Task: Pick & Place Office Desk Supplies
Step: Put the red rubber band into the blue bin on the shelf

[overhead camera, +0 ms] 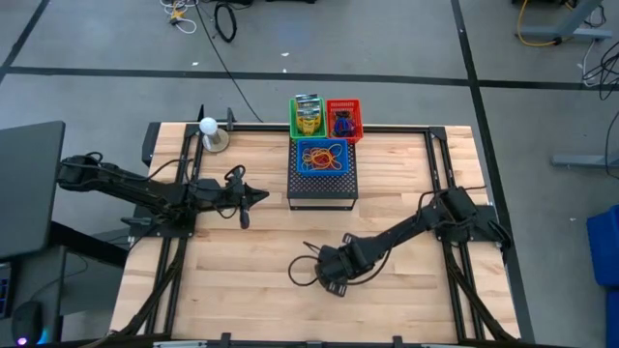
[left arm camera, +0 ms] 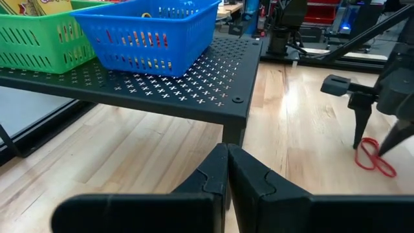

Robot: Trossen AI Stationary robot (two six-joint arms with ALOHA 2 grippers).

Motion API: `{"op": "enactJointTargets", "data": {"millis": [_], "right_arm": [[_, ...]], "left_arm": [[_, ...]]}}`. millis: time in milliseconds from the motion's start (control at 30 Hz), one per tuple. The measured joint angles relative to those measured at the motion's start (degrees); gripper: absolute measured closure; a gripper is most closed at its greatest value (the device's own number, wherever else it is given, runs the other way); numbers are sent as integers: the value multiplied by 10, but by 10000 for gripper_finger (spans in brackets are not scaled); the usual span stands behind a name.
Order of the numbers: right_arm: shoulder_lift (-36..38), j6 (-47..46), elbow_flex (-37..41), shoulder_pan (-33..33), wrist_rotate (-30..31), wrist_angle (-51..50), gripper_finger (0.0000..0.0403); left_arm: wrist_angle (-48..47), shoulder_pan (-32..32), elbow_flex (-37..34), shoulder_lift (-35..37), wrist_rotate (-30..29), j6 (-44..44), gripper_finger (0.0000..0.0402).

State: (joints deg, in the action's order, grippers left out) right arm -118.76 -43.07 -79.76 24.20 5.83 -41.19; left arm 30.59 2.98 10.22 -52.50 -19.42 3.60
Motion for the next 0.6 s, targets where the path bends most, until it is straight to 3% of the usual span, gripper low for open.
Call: {"op": "enactJointTargets", "data": {"millis": [133, 267, 400, 600], "right_arm": [[-1, 1, 0, 0, -3, -2, 331], [0, 1, 1, -2, -14, -4, 391], [7, 6, -15, -3, -19, -26, 393], [57, 20, -62, -6, -24, -60, 399]], "left_arm": [[0, 0, 0, 0, 0, 1, 383], [0, -1, 0, 0, -7, 9, 383], [-1, -9, 0, 10, -18, 3, 384], [-6, -47, 0, 45, 33, 3, 395]]}}
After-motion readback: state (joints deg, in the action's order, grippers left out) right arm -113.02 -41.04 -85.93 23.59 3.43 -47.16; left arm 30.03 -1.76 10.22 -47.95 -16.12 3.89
